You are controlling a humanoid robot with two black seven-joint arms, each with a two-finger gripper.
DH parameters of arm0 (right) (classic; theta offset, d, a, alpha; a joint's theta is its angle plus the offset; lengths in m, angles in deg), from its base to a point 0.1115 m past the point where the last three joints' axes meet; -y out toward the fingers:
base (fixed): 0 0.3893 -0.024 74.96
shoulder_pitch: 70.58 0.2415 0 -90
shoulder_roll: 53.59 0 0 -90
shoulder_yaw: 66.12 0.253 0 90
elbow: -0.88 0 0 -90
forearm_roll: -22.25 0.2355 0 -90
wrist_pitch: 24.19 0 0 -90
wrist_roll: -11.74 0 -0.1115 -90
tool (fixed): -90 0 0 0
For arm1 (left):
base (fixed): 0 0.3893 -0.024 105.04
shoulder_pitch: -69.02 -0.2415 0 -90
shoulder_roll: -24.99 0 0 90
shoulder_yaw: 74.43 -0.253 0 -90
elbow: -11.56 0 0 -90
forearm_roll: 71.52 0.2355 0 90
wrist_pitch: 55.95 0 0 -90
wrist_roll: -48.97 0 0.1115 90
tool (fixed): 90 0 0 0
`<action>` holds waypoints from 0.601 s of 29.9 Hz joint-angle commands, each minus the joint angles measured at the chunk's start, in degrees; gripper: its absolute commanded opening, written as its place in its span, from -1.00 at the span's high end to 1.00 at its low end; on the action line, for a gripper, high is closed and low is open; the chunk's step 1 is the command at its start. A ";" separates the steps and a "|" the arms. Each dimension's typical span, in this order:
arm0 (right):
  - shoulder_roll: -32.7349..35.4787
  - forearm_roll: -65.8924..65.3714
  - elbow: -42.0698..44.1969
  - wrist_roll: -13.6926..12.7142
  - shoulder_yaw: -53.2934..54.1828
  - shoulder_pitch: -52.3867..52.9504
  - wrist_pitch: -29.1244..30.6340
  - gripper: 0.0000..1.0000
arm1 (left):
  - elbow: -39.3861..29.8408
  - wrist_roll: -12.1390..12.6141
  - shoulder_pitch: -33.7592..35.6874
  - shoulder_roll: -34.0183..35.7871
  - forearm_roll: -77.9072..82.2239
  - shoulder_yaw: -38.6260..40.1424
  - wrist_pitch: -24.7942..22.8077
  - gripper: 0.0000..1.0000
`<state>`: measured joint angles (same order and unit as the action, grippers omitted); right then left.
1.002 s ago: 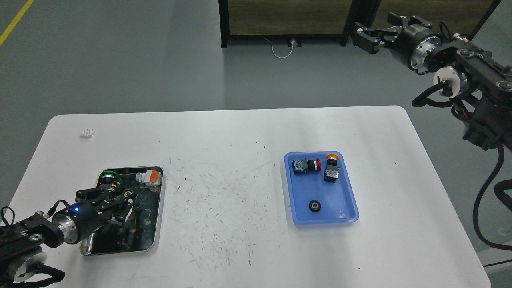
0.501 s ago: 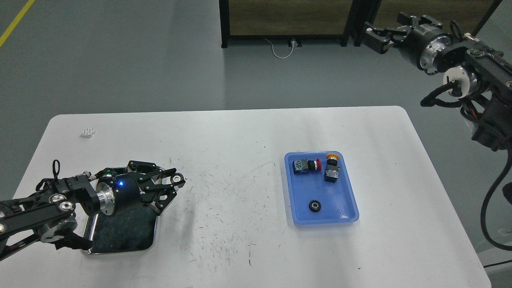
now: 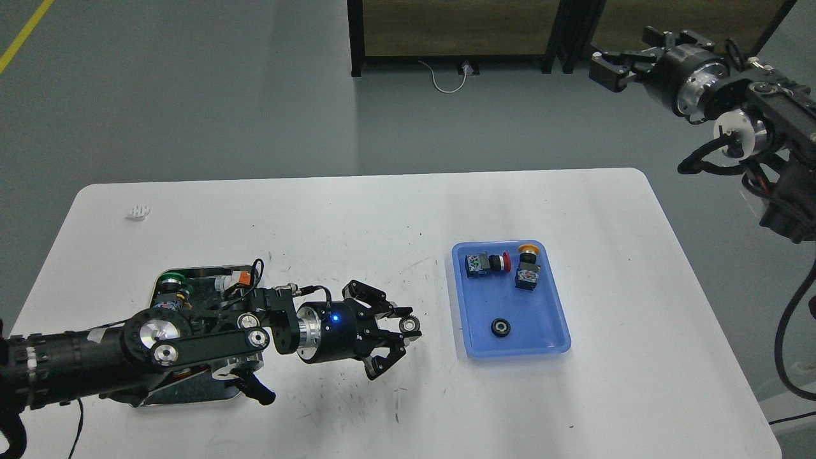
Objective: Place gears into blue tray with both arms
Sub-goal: 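Carry the gear with the left gripper and set it on the table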
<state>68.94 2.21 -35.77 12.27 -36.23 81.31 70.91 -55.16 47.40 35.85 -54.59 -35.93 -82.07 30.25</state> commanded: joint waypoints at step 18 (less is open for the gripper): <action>-0.53 -0.09 0.70 0.00 -0.18 -0.01 -0.01 -0.90 | 15.56 0.07 -4.37 -10.42 0.10 -0.35 0.46 0.32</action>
<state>68.50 2.19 -35.10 12.27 -36.37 81.31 70.91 -41.30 47.47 31.53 -64.75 -35.86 -82.17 30.68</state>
